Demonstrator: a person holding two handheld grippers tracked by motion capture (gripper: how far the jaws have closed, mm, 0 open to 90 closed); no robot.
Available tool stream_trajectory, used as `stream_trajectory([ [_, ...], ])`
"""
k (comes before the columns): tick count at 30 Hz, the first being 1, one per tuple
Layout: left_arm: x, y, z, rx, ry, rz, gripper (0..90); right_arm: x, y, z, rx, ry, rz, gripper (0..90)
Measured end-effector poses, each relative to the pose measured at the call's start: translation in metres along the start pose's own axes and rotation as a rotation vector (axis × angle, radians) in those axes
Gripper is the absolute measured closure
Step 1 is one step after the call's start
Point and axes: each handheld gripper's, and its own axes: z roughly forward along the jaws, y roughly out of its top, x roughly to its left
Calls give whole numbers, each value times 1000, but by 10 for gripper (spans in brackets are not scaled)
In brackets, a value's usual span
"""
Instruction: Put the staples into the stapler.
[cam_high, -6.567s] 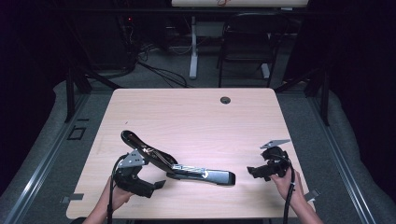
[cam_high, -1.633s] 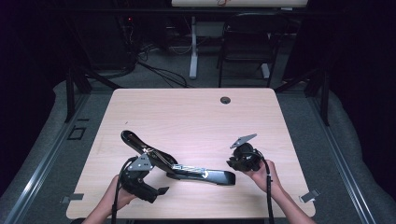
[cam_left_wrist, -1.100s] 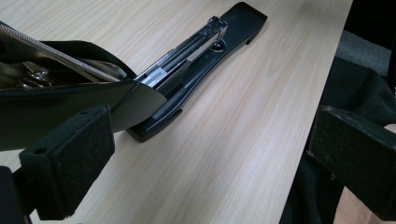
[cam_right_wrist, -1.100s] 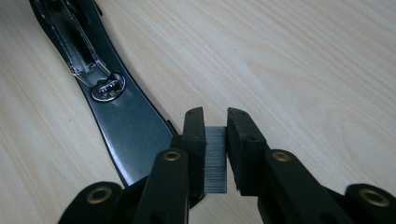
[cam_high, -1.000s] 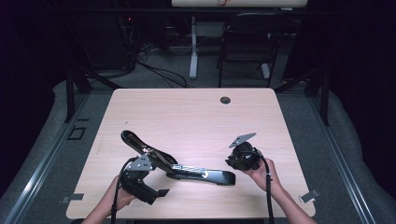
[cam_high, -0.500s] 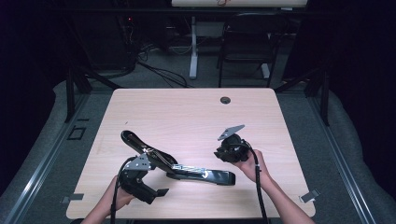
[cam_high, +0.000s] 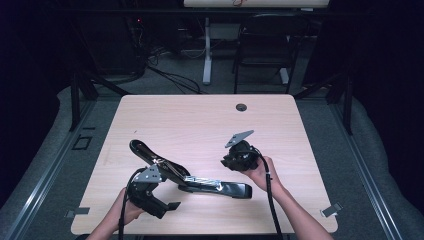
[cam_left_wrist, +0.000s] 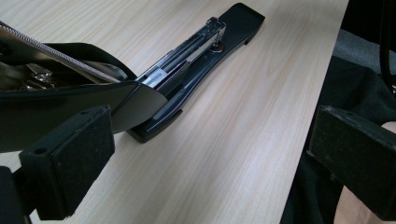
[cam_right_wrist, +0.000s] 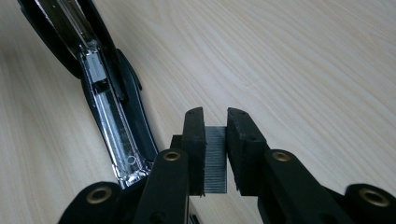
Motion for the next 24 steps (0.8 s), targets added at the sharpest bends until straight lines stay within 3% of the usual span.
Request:
stream_trajectory([
  [13, 0, 0, 1, 3, -2, 0, 0, 11, 12, 12, -9, 79, -60, 780],
  [16, 1, -1, 0, 7, 1, -3, 0, 13, 14, 14, -21, 126, -93, 781],
  [24, 1, -1, 0, 6, 5, -2, 0, 20, 19, 21, -5, 163, -137, 781],
])
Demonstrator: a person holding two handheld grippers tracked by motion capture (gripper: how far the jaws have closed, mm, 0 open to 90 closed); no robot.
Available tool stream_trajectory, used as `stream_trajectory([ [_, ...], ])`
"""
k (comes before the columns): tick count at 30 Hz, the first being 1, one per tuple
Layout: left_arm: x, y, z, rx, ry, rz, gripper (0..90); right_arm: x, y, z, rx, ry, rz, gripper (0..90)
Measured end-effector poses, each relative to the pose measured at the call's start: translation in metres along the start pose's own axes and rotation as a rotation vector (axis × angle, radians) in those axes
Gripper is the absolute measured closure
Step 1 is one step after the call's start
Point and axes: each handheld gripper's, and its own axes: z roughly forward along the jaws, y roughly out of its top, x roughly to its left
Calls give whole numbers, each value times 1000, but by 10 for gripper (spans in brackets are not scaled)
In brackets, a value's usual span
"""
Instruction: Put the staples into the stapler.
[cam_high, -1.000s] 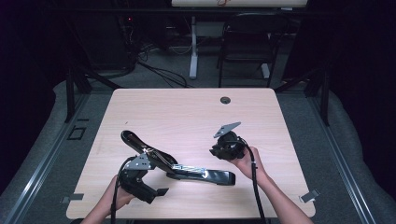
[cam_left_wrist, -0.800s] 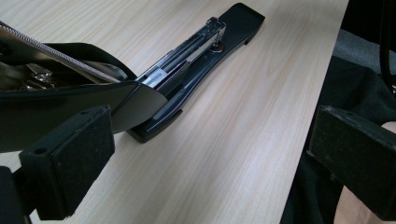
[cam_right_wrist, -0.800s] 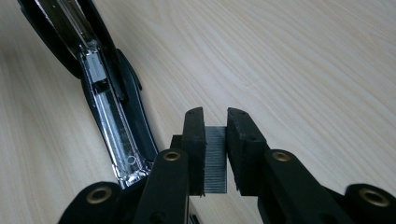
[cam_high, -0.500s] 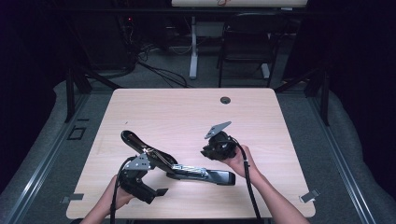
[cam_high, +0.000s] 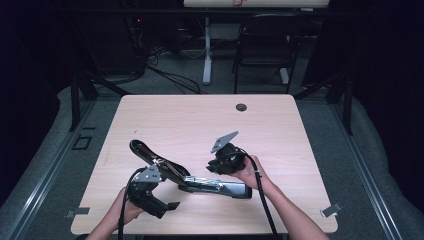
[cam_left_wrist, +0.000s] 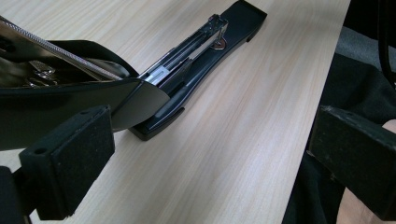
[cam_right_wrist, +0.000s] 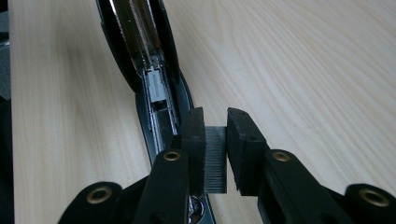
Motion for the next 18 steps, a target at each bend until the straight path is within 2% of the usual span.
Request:
stream_trajectory([
  [6, 0, 0, 0, 2, 0, 0, 0, 4, 1, 4, 6, 34, -18, 781],
  [11, 0, 0, 0, 1, -4, -2, 0, 10, 1, 9, 11, 69, -49, 781],
  [12, 0, 0, 0, 1, -4, -2, 0, 10, 1, 9, 26, 70, -63, 781],
  [13, 0, 0, 0, 2, -4, -3, 0, 11, 1, 11, 17, 79, -53, 781],
  [18, -1, 0, 1, 10, -7, 3, 0, 12, 0, 14, 38, 89, -68, 781],
])
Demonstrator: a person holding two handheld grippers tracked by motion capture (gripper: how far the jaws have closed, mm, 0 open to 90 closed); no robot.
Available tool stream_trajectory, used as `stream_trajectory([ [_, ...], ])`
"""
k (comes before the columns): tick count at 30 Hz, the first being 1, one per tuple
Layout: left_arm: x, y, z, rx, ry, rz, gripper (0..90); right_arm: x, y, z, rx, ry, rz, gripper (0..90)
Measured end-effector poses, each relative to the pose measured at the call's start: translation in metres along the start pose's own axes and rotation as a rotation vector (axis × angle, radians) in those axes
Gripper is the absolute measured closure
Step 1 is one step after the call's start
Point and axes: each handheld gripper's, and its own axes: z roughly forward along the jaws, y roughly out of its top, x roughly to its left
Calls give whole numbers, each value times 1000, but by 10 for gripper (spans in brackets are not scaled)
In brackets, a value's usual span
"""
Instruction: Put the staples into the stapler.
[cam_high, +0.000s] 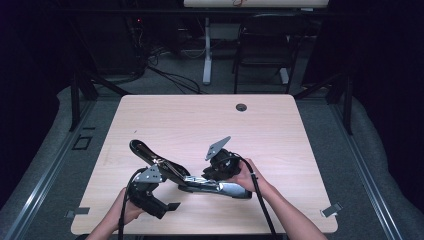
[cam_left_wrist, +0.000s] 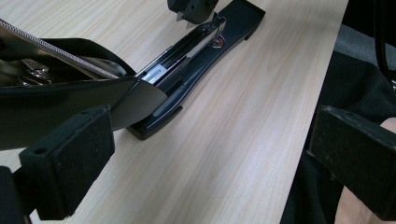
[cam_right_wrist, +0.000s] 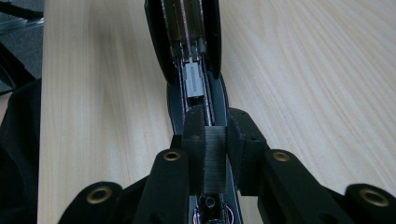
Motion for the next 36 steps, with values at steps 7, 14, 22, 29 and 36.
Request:
stream_trajectory([
  [7, 0, 0, 0, 4, 0, 3, 0, 1, -2, 5, 12, 6, -11, 781],
  [14, 0, 0, 1, 6, 1, 4, 0, 1, -4, 7, 21, 15, -15, 781],
  [22, -1, 0, 2, 11, 8, 4, 0, 0, -5, 7, 27, 19, -14, 781],
  [29, -1, 0, 2, 13, 11, 6, 0, 3, -7, 11, 19, 28, -15, 781],
  [36, -1, 0, 2, 13, 11, 7, 0, 2, -6, 8, 25, 17, -36, 781],
])
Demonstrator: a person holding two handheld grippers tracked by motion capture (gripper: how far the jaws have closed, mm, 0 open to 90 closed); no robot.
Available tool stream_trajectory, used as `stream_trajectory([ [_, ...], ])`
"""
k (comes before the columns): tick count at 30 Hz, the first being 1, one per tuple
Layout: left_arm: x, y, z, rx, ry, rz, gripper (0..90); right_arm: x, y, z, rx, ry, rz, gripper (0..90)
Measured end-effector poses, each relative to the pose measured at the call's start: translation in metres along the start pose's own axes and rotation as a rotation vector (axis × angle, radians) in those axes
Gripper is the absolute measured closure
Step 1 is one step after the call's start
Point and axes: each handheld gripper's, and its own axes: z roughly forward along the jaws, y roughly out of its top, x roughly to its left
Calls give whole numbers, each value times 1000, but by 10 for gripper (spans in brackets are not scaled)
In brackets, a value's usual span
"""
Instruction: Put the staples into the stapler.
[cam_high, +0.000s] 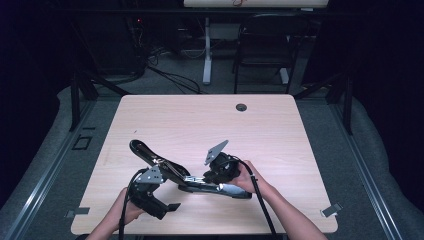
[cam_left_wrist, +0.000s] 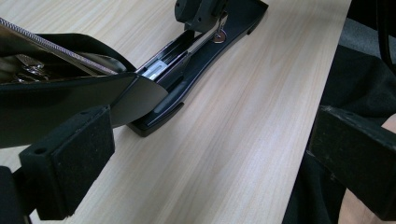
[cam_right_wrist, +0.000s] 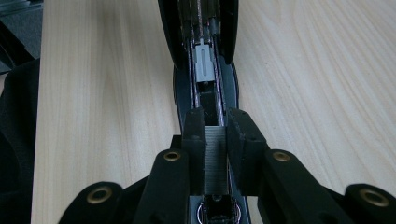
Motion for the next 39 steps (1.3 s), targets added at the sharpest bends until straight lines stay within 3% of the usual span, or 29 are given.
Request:
stream_trajectory([
  [15, 0, 0, 0, 9, 0, 5, 0, 0, 0, 0, 11, -10, -33, 781],
  [39, 0, 0, 1, 9, 5, 5, 0, -4, -5, 0, -14, 31, -57, 781],
])
